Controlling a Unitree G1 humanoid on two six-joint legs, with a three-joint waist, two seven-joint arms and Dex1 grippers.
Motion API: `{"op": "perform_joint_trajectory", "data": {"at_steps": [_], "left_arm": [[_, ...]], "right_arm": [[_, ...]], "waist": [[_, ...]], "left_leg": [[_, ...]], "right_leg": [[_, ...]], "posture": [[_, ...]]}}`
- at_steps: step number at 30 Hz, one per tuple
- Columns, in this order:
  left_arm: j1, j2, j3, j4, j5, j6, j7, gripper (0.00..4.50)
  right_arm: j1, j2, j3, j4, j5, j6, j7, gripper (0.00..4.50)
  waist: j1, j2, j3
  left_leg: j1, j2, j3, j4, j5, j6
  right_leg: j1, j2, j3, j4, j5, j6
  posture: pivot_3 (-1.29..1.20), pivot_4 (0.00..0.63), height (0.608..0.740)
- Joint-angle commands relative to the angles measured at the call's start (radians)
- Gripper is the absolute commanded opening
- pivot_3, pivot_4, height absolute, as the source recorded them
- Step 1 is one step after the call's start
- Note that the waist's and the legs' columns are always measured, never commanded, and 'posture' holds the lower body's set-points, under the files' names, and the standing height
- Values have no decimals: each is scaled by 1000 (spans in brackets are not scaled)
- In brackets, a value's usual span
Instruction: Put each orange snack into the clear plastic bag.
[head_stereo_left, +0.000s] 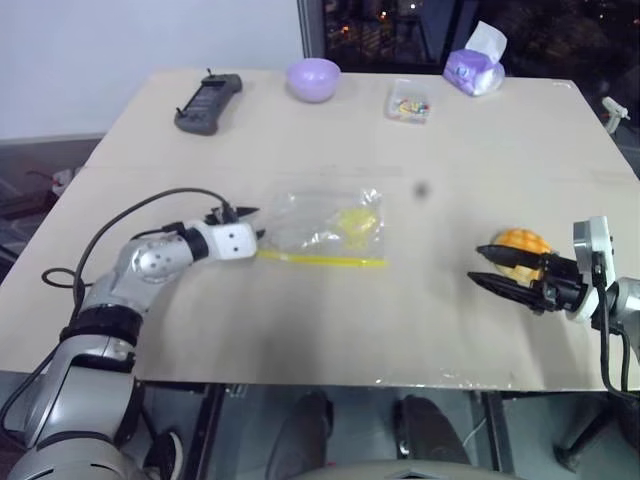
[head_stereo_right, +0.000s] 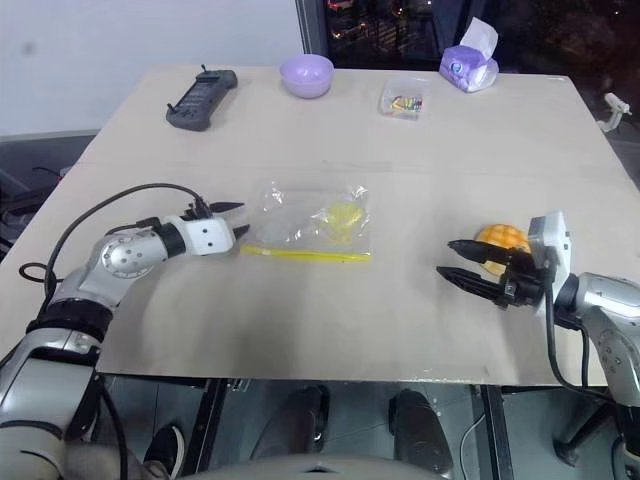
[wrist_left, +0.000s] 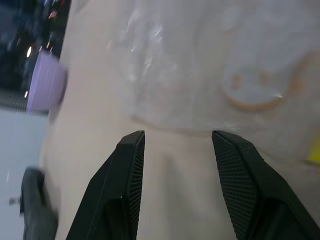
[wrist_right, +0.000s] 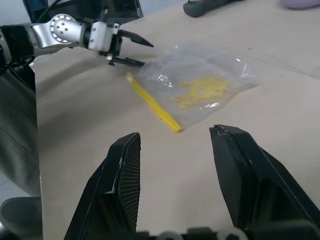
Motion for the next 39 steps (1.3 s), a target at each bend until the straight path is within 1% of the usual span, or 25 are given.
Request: {"op": "perform_joint_trajectory", "data": {"at_steps": [1, 4, 6, 8, 11, 13, 16, 19, 21, 23, 26, 30, 33, 37, 39], "left_arm": [[68, 33, 13, -109, -42, -6, -49, 2267], [161, 40, 52, -248, -132, 70, -86, 2267], [222, 36, 85, -346, -223, 179, -130, 2267], [284, 16, 135, -473, -369, 353, -166, 2267], [381, 4, 230, -661, -614, 671, -202, 2267], [431, 6, 297, -741, -735, 857, -201, 2267], [419, -35, 376, -769, -860, 1116, -109, 2267], [377, -94, 414, -781, -941, 1263, -51, 2267], [332, -150, 423, -767, -973, 1355, 9, 2267], [301, -195, 426, -751, -982, 1403, 46, 2267], [294, -259, 375, -723, -964, 1442, 41, 2267], [279, -328, 358, -671, -959, 1504, 70, 2267], [247, -352, 367, -605, -933, 1538, 113, 2267], [220, -379, 366, -544, -916, 1573, 135, 2267], [200, -412, 370, -525, -927, 1592, 146, 2267]], "right_arm": [[10, -8, -37, -39, 15, -7, -4, 2376], [15, -5, -35, -39, 12, -11, -8, 2376], [18, -4, -35, -39, 12, -12, -9, 2376], [21, -3, -34, -38, 11, -14, -11, 2376], [23, -5, -30, -37, 8, -13, -9, 2376], [24, -7, -29, -37, 8, -11, -7, 2376], [17, -12, -21, -28, 4, -9, -2, 2376], [6, -15, -13, -22, 1, -7, 2, 2376], [-5, -15, -9, -15, 0, -6, 3, 2376], [-9, -14, -6, -14, -2, -6, 3, 2376], [-9, -11, -3, -16, -4, -7, 3, 2376], [-1, -11, -6, -20, -9, -9, 1, 2376], [4, -13, -15, -24, -9, -9, -2, 2376], [11, -12, -19, -26, -10, -11, -4, 2376], [14, -9, -16, -27, -13, -13, -6, 2376]], "waist": [[1, 0, 0], [-1, 0, 0], [0, 0, 0], [0, 0, 0], [0, 0, 0], [0, 0, 0], [0, 0, 0], [4, 0, 0], [5, 0, 0], [5, -1, 0], [-1, -1, 0], [1, -1, -1], [8, 0, -2], [5, 1, -3], [4, 3, -5]], "left_leg": [[0, 0, 0, 0, 0, 0], [0, 0, 0, 0, 0, 0], [0, 0, 0, 0, 0, 0], [0, 1, 0, 0, 0, 0], [0, 1, 0, 1, 0, 0], [0, 1, -1, 1, 0, 0], [2, 1, -1, 1, 0, 0], [3, 1, -1, 3, 0, 0], [3, 0, -1, 4, 0, 0], [2, 0, -1, 5, 0, 0], [3, 0, -1, 5, 0, 0], [4, 0, 1, 4, 0, 0], [6, 0, 0, 4, 0, 0], [18, 0, 1, 3, 0, 0], [22, 0, 1, 3, 0, 0]], "right_leg": [[0, 0, 0, 0, 0, 0], [0, 0, 1, 0, 0, 0], [0, 0, 0, 0, 0, 0], [0, 0, 0, 1, 0, 0], [0, 0, 0, 2, 0, 0], [0, 0, 0, 2, 0, 0], [1, 0, 0, 3, 0, 0], [2, 0, -1, 4, 0, 0], [2, 0, 0, 5, 0, 0], [2, 0, 0, 7, 0, 0], [1, 0, 0, 7, 0, 0], [2, 1, 2, 8, 0, 0], [3, 0, 2, 9, 0, 0], [15, 0, 2, 7, -1, 0], [18, 0, 2, 7, -1, 0]], "posture": [[0, 150, 736], [0, 150, 736], [0, 150, 736], [0, 150, 736], [0, 150, 736], [0, 150, 736], [0, 150, 736], [0, 150, 736], [0, 150, 736], [0, 150, 736], [0, 150, 736], [0, 150, 736], [0, 150, 736], [0, 150, 736], [0, 150, 736]]}}
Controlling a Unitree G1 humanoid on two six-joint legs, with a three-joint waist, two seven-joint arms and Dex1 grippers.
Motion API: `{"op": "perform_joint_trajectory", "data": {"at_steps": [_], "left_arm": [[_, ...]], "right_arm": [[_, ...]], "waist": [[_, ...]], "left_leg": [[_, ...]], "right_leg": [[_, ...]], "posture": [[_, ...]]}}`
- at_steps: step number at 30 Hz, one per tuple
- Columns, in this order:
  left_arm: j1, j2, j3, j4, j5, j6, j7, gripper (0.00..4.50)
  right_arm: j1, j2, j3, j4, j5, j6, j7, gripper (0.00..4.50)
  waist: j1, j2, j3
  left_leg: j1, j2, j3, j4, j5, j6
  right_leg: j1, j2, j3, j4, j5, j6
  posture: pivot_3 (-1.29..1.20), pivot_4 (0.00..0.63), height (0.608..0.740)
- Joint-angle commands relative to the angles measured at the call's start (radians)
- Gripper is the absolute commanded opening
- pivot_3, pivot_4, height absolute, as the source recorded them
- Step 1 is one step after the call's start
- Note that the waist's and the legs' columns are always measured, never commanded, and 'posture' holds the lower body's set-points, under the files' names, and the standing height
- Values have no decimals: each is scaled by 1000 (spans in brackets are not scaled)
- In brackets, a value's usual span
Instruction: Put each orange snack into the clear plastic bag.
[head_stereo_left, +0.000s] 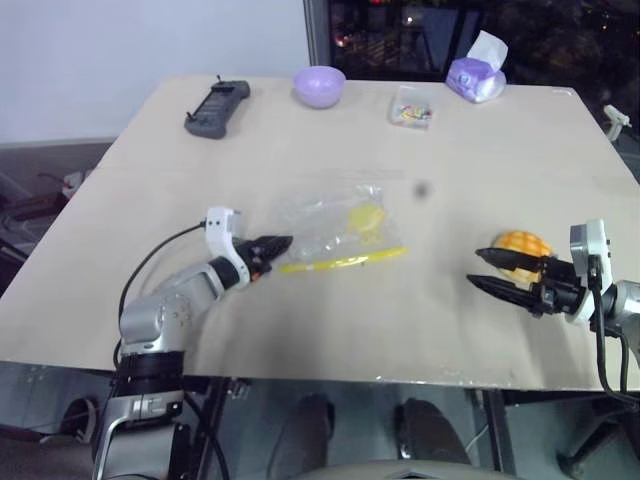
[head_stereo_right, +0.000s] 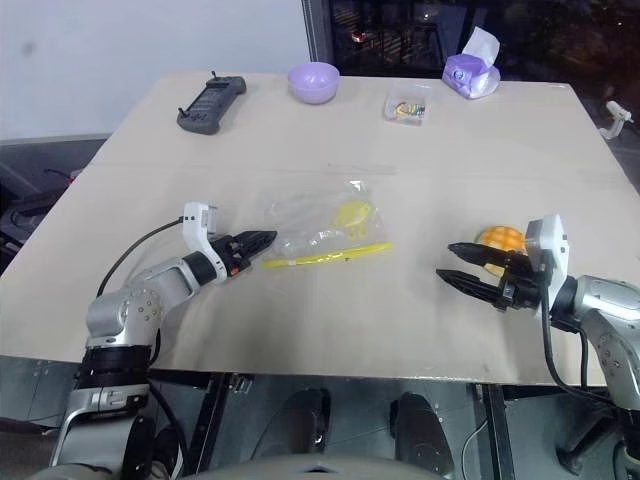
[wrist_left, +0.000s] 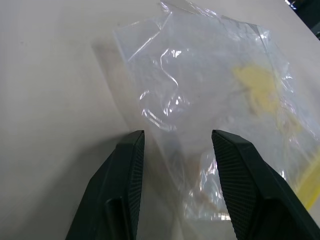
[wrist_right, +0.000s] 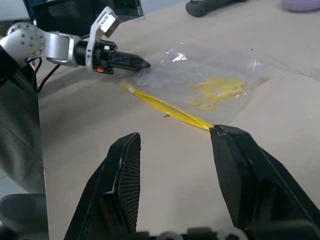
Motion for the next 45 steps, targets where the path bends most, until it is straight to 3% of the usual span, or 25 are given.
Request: {"op": "perform_joint_trajectory", "data": {"at_steps": [1, 6, 7, 10, 13, 18, 23, 28, 31, 36, 45], "left_arm": [[-5, -53, -9, 78, 8, 69, 37, 2267], [-78, -132, -18, 122, 15, 119, 63, 2267], [-92, -146, -16, 134, 18, 126, 72, 1873], [-117, -173, 0, 155, 21, 140, 97, 1344], [-127, -193, 15, 143, 11, 164, 106, 44], [-125, -223, 66, 86, -50, 227, 118, 44], [-162, -296, 232, -6, -231, 363, 210, 44], [-227, -399, 415, -86, -483, 513, 468, 44], [-245, -447, 460, -118, -614, 534, 619, 44], [-226, -466, 425, -157, -801, 523, 792, 44], [-177, -396, 306, -176, -1039, 407, 958, 44]], "right_arm": [[5, -5, -21, -23, 4, -11, -3, 2376], [-2, -2, -11, -23, 0, -10, -2, 2376], [-2, -2, -11, -23, 0, -10, -2, 2415], [1, -1, -11, -25, -1, -10, -2, 2415], [1, 1, -10, -27, -1, -10, -3, 2415], [1, 5, -6, -32, -1, -10, -7, 2415], [-20, 20, 43, -50, -43, -18, -39, 2415], [-68, 54, 239, -14, -320, -184, -106, 2415], [-112, 87, 293, 13, -396, -244, -137, 2415], [-189, 141, 360, 131, -535, -343, -207, 2415], [-292, 215, 393, 301, -653, -412, -301, 2415]], "waist": [[2, 2, -3], [8, 7, -7], [8, 7, -7], [16, 7, -8], [16, 7, -8], [18, 7, -8], [14, 6, -7], [-1, -2, -2], [-4, -4, -1], [0, -7, 1], [2, -7, 1]], "left_leg": [[0, 0, 0, 0, 0, 0], [0, -1, -1, 0, 0, 0], [0, -1, -1, 0, 0, 0], [-1, -1, -1, 0, 0, 0], [-3, -1, -1, 0, 0, 0], [-5, -1, -2, -1, 0, 0], [-6, -1, -2, -1, 0, 0], [-7, -1, -3, -1, 0, 0], [-8, -1, -3, -2, 0, 0], [-8, -1, -2, -2, 0, -1], [-8, -1, -2, -3, 3, -5]], "right_leg": [[0, 0, 0, 0, 0, 0], [1, 0, -1, 0, 0, 0], [1, 0, 0, -1, 0, 0], [1, -1, -1, -2, 0, 0], [1, -1, -1, -6, 1, 1], [1, -1, -2, -9, 1, 1], [0, -1, -2, -9, 1, 1], [-2, -1, -3, -9, 1, 1], [-3, -1, -3, -9, 1, 1], [-3, -1, -2, -9, 1, 1], [-4, -1, -1, -10, 1, 1]], "posture": [[0, 150, 736], [0, 150, 736], [0, 150, 736], [0, 150, 736], [0, 150, 736], [0, 150, 736], [0, 150, 736], [0, 150, 736], [0, 150, 736], [0, 150, 736], [0, 150, 736]]}}
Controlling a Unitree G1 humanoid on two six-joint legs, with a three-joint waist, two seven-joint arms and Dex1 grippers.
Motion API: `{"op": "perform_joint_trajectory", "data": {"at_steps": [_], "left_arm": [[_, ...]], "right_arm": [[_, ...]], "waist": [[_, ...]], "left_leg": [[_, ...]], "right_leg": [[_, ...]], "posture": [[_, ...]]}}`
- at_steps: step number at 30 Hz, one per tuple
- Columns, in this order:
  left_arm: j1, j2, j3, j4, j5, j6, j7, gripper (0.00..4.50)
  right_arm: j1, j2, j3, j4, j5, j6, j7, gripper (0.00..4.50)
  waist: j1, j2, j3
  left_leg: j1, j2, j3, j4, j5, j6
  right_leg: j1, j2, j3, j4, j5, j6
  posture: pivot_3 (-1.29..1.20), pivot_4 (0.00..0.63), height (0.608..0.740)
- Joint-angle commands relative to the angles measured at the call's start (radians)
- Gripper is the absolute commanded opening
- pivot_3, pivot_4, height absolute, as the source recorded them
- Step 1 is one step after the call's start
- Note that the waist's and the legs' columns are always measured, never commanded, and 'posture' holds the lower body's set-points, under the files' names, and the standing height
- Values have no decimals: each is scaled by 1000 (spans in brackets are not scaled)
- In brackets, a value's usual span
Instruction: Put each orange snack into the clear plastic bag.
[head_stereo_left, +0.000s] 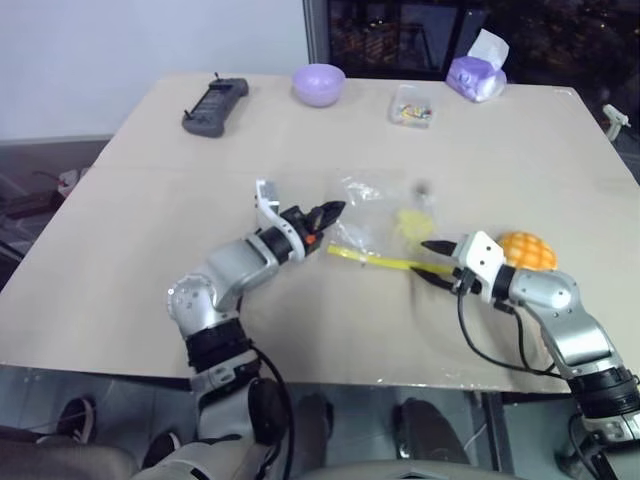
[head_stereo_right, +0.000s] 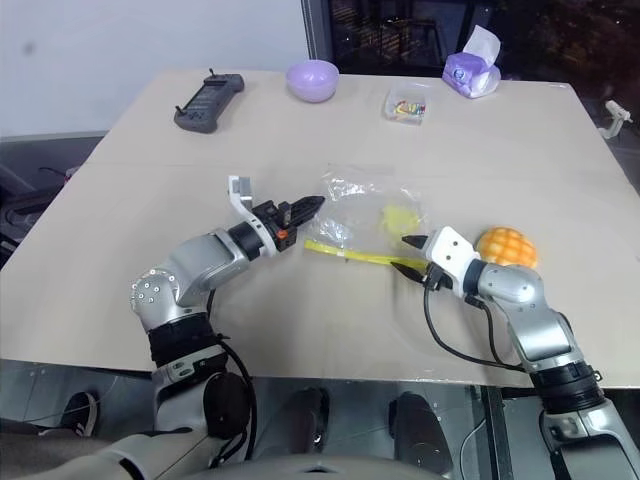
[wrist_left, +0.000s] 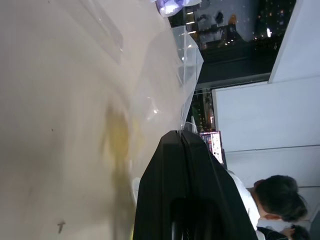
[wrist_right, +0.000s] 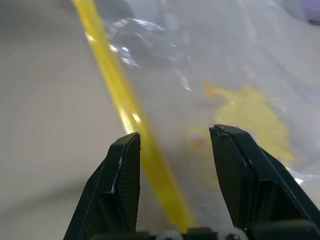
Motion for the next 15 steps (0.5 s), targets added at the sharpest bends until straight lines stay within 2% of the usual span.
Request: {"op": "perform_joint_trajectory", "data": {"at_steps": [1, 2, 3, 4, 6, 7, 8, 10, 14, 15], "left_arm": [[11, 34, -56, -53, -107, -58, 44, 44], [17, 44, -69, -57, -128, -72, 54, 44], [25, 56, -85, -60, -148, -85, 64, 0], [34, 72, -103, -64, -162, -93, 68, 0], [52, 101, -138, -75, -173, -105, 63, 0], [59, 118, -155, -87, -159, -111, 47, 0], [65, 145, -180, -123, -69, -134, -20, 0], [81, 192, -236, -194, 152, -243, -164, 0], [97, 244, -295, -186, 356, -354, -316, 0], [99, 258, -308, -191, 384, -361, -354, 545]], "right_arm": [[-35, 26, -10, 26, -25, -26, -51, 2415], [-38, 28, -12, 33, -31, -31, -58, 2415], [-39, 30, -14, 37, -36, -35, -62, 1880], [-40, 31, -16, 41, -37, -37, -64, 1584], [-42, 34, -18, 44, -38, -38, -66, 665], [-43, 35, -19, 42, -37, -36, -67, 241], [-44, 38, -19, 37, -36, -32, -69, 44], [-49, 44, -19, 28, -35, -25, -74, 44], [-73, 69, -5, 22, -48, 2, -93, 44], [-80, 74, -1, 18, -53, 10, -95, 0]], "waist": [[0, 0, 0], [0, 0, 0], [0, 0, 0], [0, 0, 0], [0, 0, 0], [-1, 0, 0], [-1, 0, 0], [-2, 0, 0], [-2, 1, 0], [-3, 1, 0]], "left_leg": [[0, 0, 0, 0, 0, 0], [0, 0, 0, 0, 0, 0], [0, 0, 0, 0, 0, 0], [0, 0, 0, 0, 0, 0], [0, 0, 0, 0, 0, 0], [0, 0, 0, 0, 0, 0], [0, 0, 0, -1, 0, 0], [0, 0, 0, -1, 0, 0], [1, 0, 1, -2, 0, 0], [1, 0, 1, -2, 0, 0]], "right_leg": [[0, 0, 0, 0, 0, 0], [0, 0, 0, 0, 0, 0], [0, 0, 0, 0, 0, 0], [0, 0, 0, 0, 0, 0], [0, 0, 0, 0, 0, 0], [0, 0, 0, 0, 0, 0], [0, 0, 0, 0, 0, 0], [-1, 0, 0, 0, 0, 0], [-1, 1, 1, -1, 0, -1], [-1, 1, 1, -1, 0, -1]], "posture": [[0, 150, 736], [0, 150, 736], [0, 150, 736], [0, 150, 736], [0, 150, 736], [0, 150, 736], [0, 150, 736], [0, 150, 736], [0, 150, 736], [0, 150, 736]]}}
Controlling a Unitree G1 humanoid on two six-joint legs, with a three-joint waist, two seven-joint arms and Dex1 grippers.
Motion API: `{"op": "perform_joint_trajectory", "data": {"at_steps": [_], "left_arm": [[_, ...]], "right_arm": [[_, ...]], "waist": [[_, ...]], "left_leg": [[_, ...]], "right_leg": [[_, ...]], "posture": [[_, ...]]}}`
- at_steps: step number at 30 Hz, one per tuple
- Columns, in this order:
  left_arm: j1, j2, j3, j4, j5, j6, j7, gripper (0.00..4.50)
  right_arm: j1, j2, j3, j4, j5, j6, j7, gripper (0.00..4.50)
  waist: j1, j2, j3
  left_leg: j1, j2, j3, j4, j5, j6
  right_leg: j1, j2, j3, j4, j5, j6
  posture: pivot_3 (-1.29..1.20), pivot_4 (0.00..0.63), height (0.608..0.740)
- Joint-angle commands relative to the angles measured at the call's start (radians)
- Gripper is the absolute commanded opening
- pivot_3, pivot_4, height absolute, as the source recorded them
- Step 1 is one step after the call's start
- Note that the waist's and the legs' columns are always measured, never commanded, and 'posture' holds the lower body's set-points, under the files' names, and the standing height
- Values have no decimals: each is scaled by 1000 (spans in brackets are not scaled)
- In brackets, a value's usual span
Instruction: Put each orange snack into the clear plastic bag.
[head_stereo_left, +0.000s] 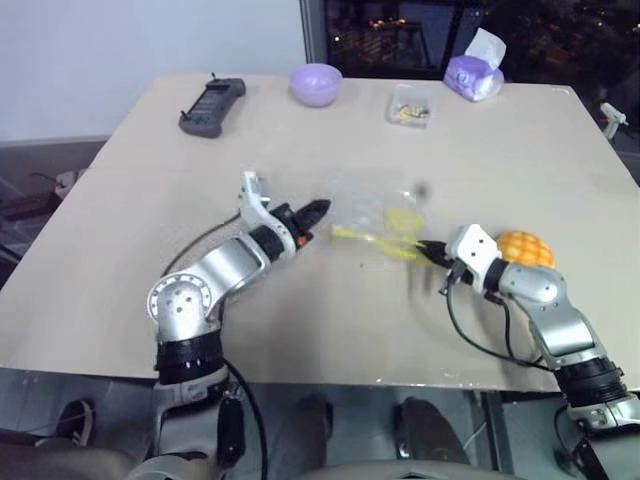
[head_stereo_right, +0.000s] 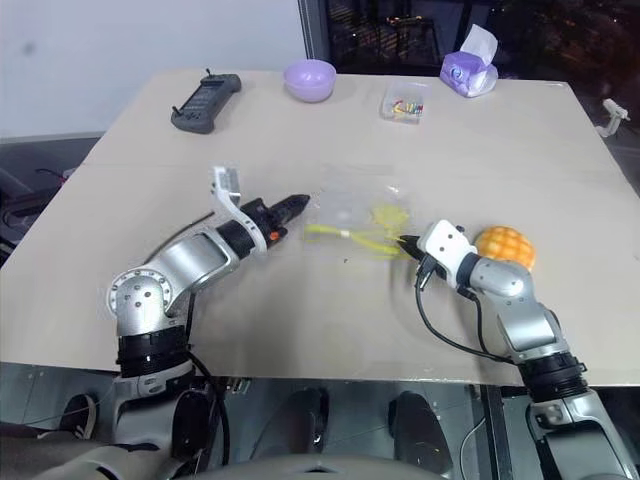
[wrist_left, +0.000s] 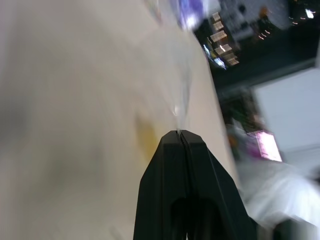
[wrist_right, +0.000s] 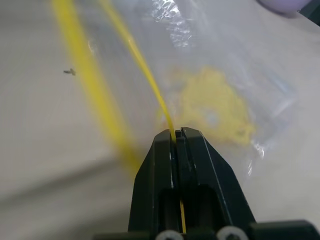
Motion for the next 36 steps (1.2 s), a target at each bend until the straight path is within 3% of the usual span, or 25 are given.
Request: {"op": "perform_joint_trajectory", "data": {"at_steps": [1, 3, 5, 10, 14, 17, 22, 26, 36], "left_arm": [[14, 61, -59, -51, 160, -77, -168, 804], [18, 119, -113, -77, 281, -121, -239, 1695], [20, 166, -150, -98, 386, -179, -304, 2308], [11, 255, -180, -214, 520, -277, -463, 2308], [-8, 400, -298, -268, 781, -432, -608, 2308], [8, 475, -367, -282, 901, -499, -700, 2308], [30, 626, -509, -165, 1276, -720, -762, 2308], [28, 611, -530, -64, 1393, -803, -754, 2308], [29, 471, -498, 58, 1433, -923, -769, 2308]], "right_arm": [[-42, 17, 5, -45, -16, 19, -27, 0], [-63, 25, 11, -46, -32, 23, -38, 0], [-87, 31, 17, -41, -57, 27, -58, 0], [-173, 55, 50, 6, -138, 78, -111, 0], [-262, 79, 101, 114, -249, 56, -189, 0], [-308, 84, 146, 167, -343, 60, -241, 0], [-350, 110, 172, 222, -375, 12, -273, 0], [-352, 130, 161, 200, -355, 9, -262, 0], [-349, 133, 155, 166, -345, 15, -247, 0]], "waist": [[-1, 0, 0], [-1, 0, 0], [-1, 0, 0], [-2, 0, 0], [-4, 0, 1], [-4, 1, 1], [-6, 2, 2], [-9, 2, 2], [-14, 2, 2]], "left_leg": [[0, 0, 0, 0, 0, 0], [-1, 0, 0, -1, 0, 0], [-3, 0, 1, -2, 0, 0], [-7, 1, 3, -5, 0, 0], [-10, 1, 2, -5, 0, 0], [-11, 1, 3, -5, 0, 0], [-16, 1, 3, -7, 0, 0], [-17, 1, 3, -8, 0, 0], [-18, 2, 3, -7, -1, 2]], "right_leg": [[0, 0, 0, 0, 0, 0], [-2, 0, 0, -1, 0, 0], [-4, 0, 1, -1, 0, 0], [-10, 0, 3, -1, 0, 0], [-13, 0, 2, -1, 0, 0], [-14, 0, 3, -2, 0, 0], [-19, 0, 3, -4, 0, 0], [-21, 1, 3, -3, 0, 0], [-23, 1, 3, 1, 0, 0]], "posture": [[0, 150, 736], [0, 150, 736], [0, 150, 736], [0, 150, 736], [0, 150, 736], [0, 150, 736], [0, 150, 736], [0, 150, 736], [0, 150, 736]]}}
